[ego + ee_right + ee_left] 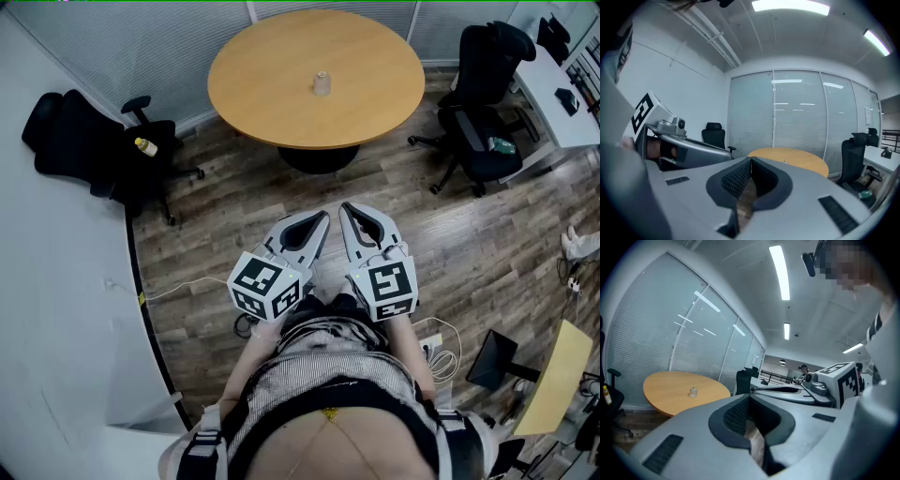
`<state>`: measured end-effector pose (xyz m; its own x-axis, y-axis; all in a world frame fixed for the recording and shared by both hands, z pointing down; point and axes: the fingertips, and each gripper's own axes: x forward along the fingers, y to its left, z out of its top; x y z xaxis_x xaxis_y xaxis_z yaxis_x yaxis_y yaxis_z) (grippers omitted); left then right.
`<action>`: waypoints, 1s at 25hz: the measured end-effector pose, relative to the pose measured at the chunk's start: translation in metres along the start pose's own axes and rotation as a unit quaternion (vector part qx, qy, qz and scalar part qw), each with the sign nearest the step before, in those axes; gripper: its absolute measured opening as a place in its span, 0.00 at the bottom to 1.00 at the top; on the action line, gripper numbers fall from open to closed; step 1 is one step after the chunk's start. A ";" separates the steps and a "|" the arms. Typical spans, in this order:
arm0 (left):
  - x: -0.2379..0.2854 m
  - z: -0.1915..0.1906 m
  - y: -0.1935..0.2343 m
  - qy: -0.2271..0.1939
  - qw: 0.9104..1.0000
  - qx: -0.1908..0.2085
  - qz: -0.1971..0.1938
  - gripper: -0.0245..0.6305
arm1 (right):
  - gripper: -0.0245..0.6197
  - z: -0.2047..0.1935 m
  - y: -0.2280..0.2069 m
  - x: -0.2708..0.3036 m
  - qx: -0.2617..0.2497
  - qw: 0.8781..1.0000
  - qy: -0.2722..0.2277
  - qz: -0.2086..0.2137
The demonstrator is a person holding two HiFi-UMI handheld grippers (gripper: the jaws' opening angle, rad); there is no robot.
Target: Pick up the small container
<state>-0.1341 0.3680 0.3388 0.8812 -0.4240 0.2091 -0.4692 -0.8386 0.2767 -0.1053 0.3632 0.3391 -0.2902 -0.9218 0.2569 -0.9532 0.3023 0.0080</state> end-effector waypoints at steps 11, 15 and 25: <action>0.019 -0.013 -0.026 0.007 1.000 -0.010 0.004 0.04 | 0.07 -0.015 -0.018 -0.024 -0.002 0.999 -0.012 0.030; 0.024 -0.018 -0.032 0.007 1.000 -0.015 0.014 0.04 | 0.07 -0.014 -0.020 -0.026 -0.008 0.998 -0.020 0.053; 0.032 -0.028 -0.036 -0.007 0.998 -0.041 0.053 0.04 | 0.07 -0.020 -0.039 -0.036 0.017 0.996 -0.028 0.087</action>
<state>-0.0908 0.3946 0.3611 0.8270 -0.5142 0.2273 -0.5622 -0.7586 0.3293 -0.0557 0.3893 0.3486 -0.4551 -0.8683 0.1972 -0.8898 0.4516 -0.0649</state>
